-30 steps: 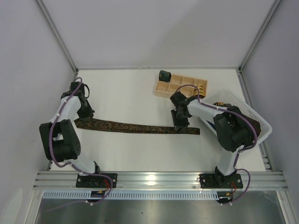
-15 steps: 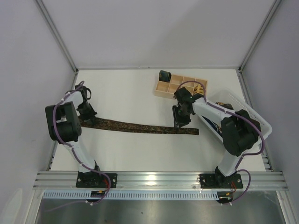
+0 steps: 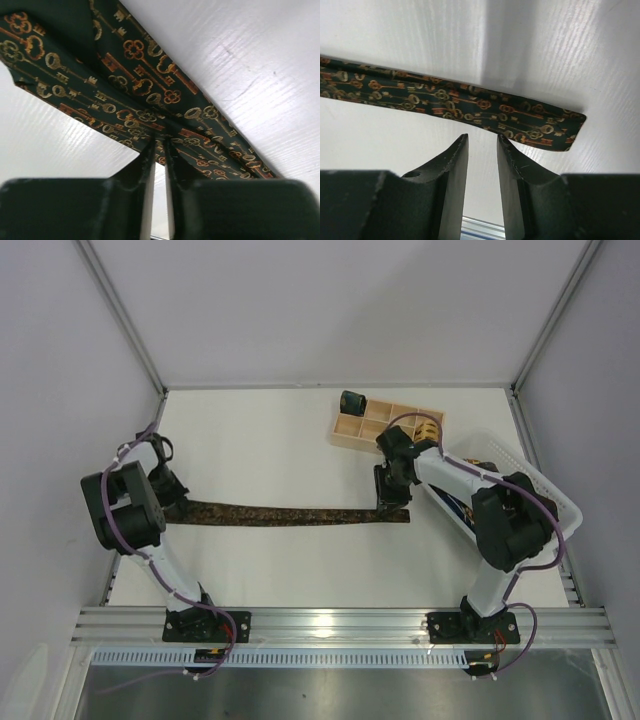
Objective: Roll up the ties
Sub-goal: Flatten the tie, then roll the tie
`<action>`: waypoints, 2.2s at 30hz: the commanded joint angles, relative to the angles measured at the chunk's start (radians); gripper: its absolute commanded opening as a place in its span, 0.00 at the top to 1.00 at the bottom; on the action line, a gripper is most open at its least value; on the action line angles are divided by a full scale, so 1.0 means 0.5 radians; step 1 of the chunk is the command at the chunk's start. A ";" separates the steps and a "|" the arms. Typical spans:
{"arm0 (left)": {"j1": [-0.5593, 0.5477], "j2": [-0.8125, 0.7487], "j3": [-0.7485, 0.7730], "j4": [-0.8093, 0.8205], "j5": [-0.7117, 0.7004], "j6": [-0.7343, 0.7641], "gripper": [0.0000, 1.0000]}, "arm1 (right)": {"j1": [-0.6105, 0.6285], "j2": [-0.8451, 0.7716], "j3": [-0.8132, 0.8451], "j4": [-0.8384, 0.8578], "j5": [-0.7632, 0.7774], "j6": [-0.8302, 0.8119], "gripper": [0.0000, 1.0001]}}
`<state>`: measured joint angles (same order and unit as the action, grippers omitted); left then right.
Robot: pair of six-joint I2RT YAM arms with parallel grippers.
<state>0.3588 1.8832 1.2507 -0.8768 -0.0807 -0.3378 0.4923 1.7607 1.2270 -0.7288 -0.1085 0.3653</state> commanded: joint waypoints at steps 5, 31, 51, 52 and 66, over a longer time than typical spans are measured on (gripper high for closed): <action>0.031 -0.308 -0.022 -0.017 0.020 0.022 0.72 | -0.067 0.114 0.135 -0.046 0.156 0.006 0.68; -1.692 -0.045 0.450 0.320 1.109 -0.475 0.80 | -0.073 -0.392 -0.181 -0.027 -0.031 0.319 0.59; -2.245 0.394 0.545 0.600 1.146 -0.822 1.00 | -0.500 -0.579 -0.727 0.282 -0.418 -0.031 0.56; -2.251 0.412 0.560 0.615 1.146 -0.828 1.00 | -0.500 -0.567 -0.727 0.295 -0.424 -0.046 0.57; -2.258 0.569 0.616 0.539 1.076 -0.806 1.00 | -0.601 -0.496 -0.644 0.166 -0.029 -0.077 0.58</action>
<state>-0.7658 2.1715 1.5444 -0.6014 0.4706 -0.7341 0.2337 1.5249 0.8768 -0.5964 -0.2459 0.3386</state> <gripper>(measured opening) 0.008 0.415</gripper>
